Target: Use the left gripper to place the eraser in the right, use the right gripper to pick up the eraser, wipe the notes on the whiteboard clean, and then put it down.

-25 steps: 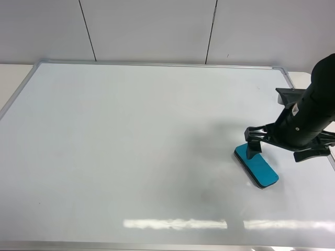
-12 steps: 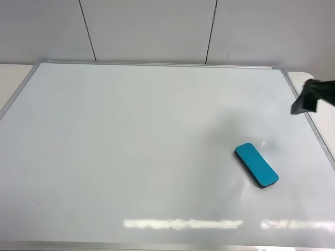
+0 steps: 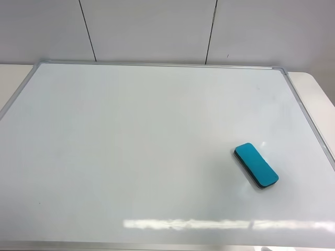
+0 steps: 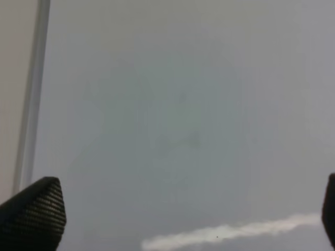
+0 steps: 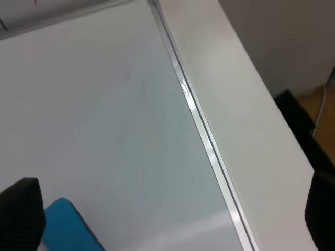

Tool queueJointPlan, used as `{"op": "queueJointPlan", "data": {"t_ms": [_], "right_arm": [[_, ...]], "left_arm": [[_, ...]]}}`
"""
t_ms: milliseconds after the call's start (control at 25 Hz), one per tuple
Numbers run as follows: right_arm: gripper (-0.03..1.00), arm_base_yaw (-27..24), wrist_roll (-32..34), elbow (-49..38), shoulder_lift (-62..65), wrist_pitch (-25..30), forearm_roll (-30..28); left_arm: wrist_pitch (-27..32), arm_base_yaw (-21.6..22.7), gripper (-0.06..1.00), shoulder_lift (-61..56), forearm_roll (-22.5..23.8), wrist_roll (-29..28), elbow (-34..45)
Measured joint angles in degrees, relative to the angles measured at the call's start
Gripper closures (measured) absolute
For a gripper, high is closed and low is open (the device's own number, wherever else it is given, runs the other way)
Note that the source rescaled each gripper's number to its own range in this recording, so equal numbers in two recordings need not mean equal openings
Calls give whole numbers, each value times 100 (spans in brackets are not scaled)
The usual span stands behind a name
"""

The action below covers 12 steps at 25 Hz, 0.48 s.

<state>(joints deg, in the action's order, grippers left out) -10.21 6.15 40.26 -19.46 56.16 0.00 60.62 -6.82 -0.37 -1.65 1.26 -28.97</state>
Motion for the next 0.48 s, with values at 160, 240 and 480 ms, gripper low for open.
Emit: {"op": "queueJointPlan", "data": {"t_ms": [160,240,480], "right_arm": [[-3,0,-326,-2,691,359,0],[-3,0,-483,-49,972,468,30],[-3,0,-806,-813,1858,453,529]], "left_arm": [[0,0,-6,0,0,0,0],[0,0,-6,0,0,0,0],[0,0,-6,0,0,-6,0]]}}
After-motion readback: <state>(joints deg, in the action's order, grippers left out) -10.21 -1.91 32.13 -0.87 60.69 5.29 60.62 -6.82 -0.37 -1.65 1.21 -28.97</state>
